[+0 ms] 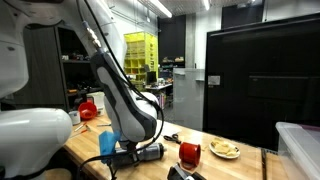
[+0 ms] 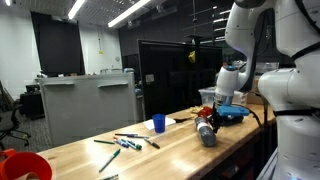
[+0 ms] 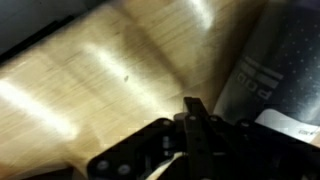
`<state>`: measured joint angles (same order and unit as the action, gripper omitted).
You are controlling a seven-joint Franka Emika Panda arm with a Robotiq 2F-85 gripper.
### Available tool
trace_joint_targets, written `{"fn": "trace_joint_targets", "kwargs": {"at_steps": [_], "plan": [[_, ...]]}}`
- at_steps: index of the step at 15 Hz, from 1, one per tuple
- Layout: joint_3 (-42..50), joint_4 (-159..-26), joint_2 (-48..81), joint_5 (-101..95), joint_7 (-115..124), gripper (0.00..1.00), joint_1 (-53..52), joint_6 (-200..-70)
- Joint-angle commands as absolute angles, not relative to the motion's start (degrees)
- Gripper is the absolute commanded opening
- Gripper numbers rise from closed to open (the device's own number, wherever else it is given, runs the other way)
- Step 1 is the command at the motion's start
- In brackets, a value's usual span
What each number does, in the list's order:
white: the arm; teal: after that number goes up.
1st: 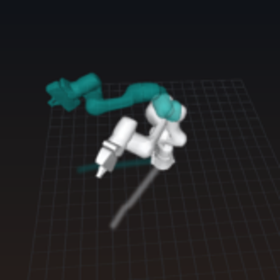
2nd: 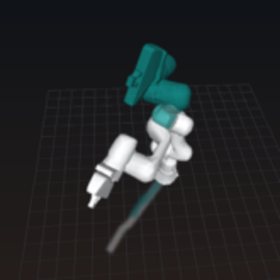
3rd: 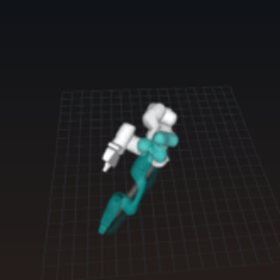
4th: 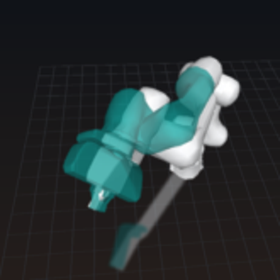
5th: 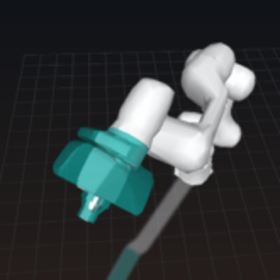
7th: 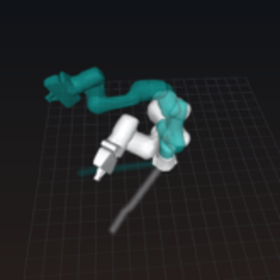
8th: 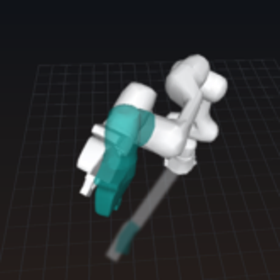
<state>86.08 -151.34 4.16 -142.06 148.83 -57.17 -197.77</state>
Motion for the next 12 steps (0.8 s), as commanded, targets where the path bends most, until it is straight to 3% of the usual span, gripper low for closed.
{"fn": "trace_joint_targets", "kwargs": {"at_steps": [1,8,12], "plan": [[87.6,-149.4,-1.0,-140.7,148.8,0.0,-57.8,-198.4],[83.4,-146.9,-13.1,-139.0,148.8,0.0,-55.4,-197.8],[77.1,-146.8,-12.3,-134.2,148.8,0.0,-51.3,-198.1]]}}
